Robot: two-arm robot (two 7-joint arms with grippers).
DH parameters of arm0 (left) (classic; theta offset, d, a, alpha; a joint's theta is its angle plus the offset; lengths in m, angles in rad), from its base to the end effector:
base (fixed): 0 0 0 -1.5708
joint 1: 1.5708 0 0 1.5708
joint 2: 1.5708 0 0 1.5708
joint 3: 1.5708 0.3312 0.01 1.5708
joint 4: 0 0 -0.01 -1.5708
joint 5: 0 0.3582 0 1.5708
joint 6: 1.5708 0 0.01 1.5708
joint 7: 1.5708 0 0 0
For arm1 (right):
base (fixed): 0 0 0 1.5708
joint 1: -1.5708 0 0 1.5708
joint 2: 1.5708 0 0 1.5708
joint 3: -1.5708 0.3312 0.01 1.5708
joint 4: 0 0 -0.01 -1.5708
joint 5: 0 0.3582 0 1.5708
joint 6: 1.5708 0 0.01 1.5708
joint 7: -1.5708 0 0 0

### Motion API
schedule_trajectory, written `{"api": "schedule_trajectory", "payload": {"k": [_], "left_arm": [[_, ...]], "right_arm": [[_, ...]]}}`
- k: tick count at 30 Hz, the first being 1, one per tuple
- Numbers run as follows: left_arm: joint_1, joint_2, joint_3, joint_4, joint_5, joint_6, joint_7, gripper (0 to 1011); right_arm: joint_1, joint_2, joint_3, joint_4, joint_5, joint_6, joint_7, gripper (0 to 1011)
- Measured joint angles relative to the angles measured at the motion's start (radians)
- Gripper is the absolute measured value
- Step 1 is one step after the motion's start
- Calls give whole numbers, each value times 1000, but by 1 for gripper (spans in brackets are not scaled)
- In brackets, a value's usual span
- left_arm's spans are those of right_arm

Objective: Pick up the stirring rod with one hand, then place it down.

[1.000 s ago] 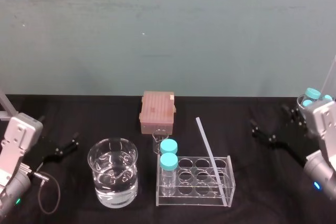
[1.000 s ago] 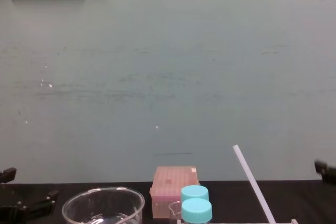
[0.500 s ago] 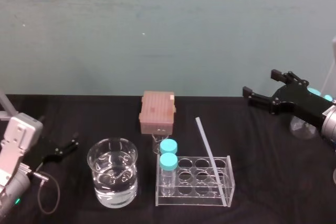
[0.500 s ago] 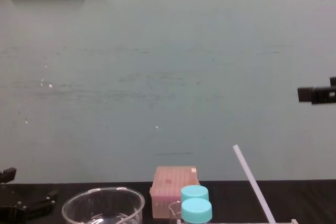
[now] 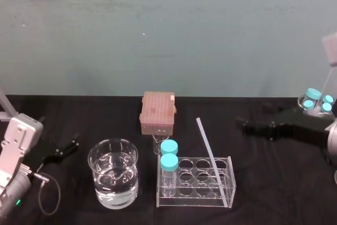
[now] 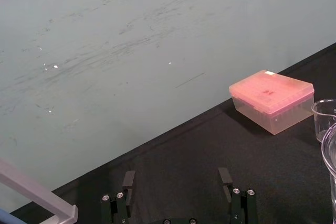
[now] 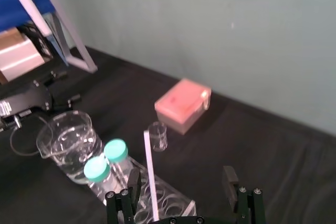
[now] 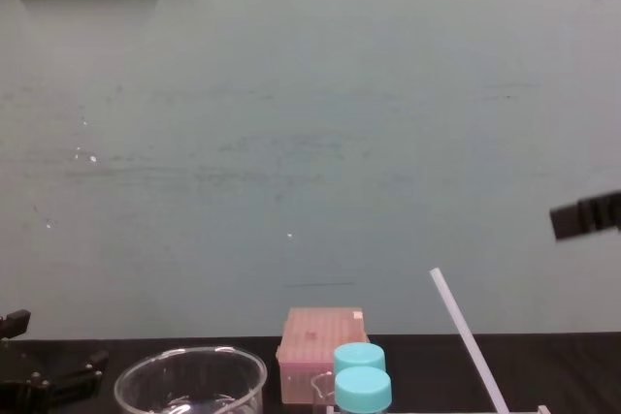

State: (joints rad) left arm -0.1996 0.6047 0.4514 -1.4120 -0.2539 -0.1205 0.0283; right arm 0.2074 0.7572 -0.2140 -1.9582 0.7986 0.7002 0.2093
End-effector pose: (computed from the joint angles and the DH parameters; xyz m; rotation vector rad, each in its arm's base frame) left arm 0.4115 0.0930 -0.3449 0.3045 -0.2851 1.2480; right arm 0.3799 -0.0838 -0.1293 -0.3215 0.2147 -0.9285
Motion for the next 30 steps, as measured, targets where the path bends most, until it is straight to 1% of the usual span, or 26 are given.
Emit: {"api": "schedule_trajectory", "payload": {"k": [3, 6, 9, 14, 18, 19, 20, 25, 30], "left_arm": [[0, 0, 0, 0, 0, 0, 0, 1005], [0, 0, 0, 0, 0, 0, 0, 1005], [0, 0, 0, 0, 0, 0, 0, 1005], [0, 0, 0, 0, 0, 0, 0, 1005], [0, 0, 0, 0, 0, 0, 0, 1005], [0, 0, 0, 0, 0, 0, 0, 1005], [0, 0, 0, 0, 0, 0, 0, 1005], [0, 0, 0, 0, 0, 0, 0, 1005], [0, 0, 0, 0, 0, 0, 0, 1005]], "right_arm": [[4, -15, -19, -1, 11, 37, -37, 1003], [11, -31, -43, 1, 14, 58, -66, 1003], [19, -42, -68, 4, 14, 65, -82, 1003], [34, -50, -106, 7, 9, 65, -93, 1003], [55, -49, -152, 21, -16, 46, -92, 1003], [55, -49, -152, 21, -16, 46, -92, 1003], [63, -50, -167, 28, -29, 39, -92, 1003], [86, -61, -207, 58, -72, 23, -88, 1003], [103, -77, -234, 79, -108, 15, -77, 1003]]}}
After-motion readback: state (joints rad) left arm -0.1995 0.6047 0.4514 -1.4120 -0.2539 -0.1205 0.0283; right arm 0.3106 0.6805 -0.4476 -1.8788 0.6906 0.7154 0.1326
